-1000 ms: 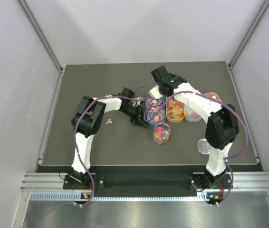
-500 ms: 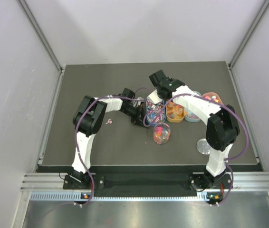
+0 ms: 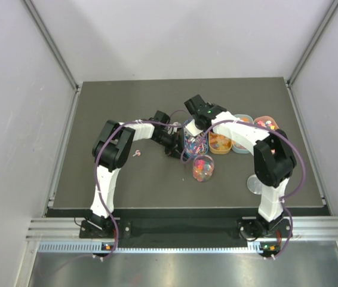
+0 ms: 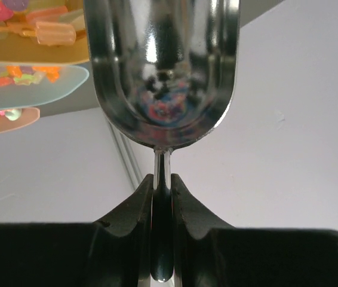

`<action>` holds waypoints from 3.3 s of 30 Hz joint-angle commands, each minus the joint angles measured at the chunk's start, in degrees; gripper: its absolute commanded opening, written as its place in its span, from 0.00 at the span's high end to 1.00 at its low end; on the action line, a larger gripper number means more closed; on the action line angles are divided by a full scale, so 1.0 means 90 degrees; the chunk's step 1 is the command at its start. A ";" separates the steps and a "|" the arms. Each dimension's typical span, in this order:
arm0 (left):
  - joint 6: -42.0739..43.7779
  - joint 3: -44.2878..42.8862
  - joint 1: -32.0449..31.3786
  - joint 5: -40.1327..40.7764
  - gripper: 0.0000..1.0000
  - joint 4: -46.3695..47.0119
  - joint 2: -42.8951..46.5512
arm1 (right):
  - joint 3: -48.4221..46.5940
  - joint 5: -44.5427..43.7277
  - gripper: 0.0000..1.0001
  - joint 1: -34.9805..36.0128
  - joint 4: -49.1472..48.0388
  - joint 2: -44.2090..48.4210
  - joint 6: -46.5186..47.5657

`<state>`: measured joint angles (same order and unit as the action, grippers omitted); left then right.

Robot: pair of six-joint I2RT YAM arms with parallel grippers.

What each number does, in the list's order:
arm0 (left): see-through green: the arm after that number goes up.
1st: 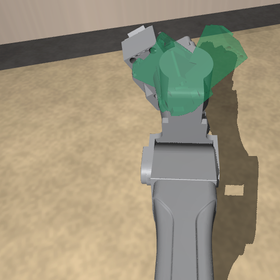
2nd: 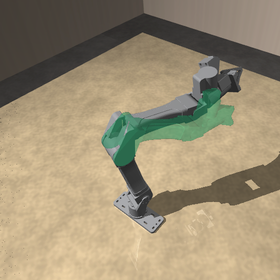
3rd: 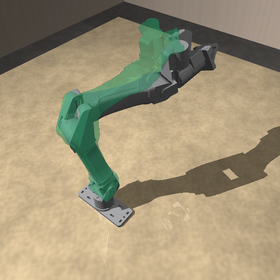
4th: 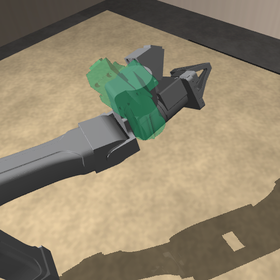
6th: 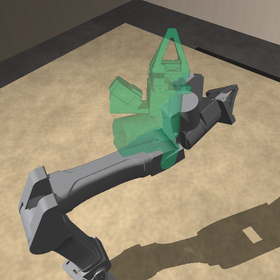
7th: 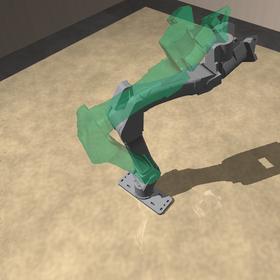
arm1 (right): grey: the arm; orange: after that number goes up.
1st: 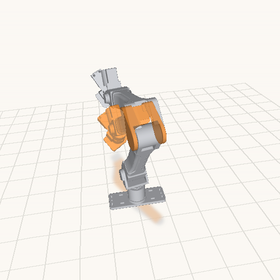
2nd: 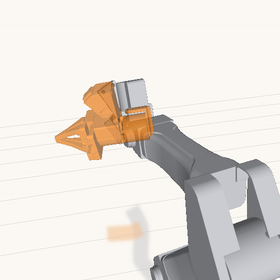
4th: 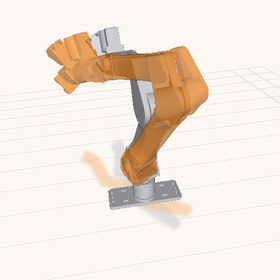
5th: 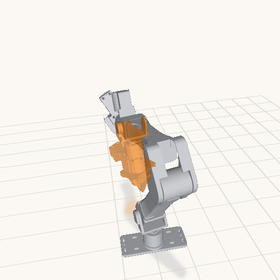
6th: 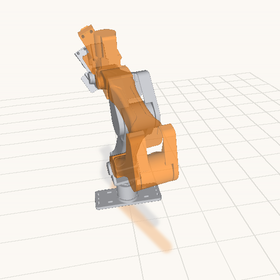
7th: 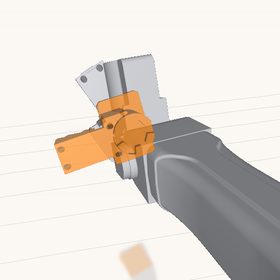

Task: Pack the candies
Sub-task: Scoop the fake candies from the storage box.

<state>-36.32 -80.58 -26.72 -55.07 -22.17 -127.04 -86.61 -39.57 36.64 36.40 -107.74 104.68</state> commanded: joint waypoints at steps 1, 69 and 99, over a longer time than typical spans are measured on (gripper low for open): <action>0.0051 -0.0207 0.0010 -0.0170 1.00 0.0140 0.0102 | -0.0015 -0.0202 1.00 0.0089 -0.0226 -0.0303 0.0156; 0.0080 -0.1028 0.0264 -0.0131 1.00 0.0179 -0.0230 | -0.2390 0.3312 1.00 -0.0107 0.4735 -0.1419 -0.5791; 0.1066 -0.1213 0.0420 0.0113 1.00 -0.0671 0.0024 | -0.0787 0.3245 1.00 -0.0614 0.3504 -0.0040 -0.6700</action>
<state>-29.10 -89.58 -23.51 -54.04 -26.81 -130.02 -92.99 -11.77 32.01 65.08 -110.93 44.82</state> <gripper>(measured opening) 0.010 0.127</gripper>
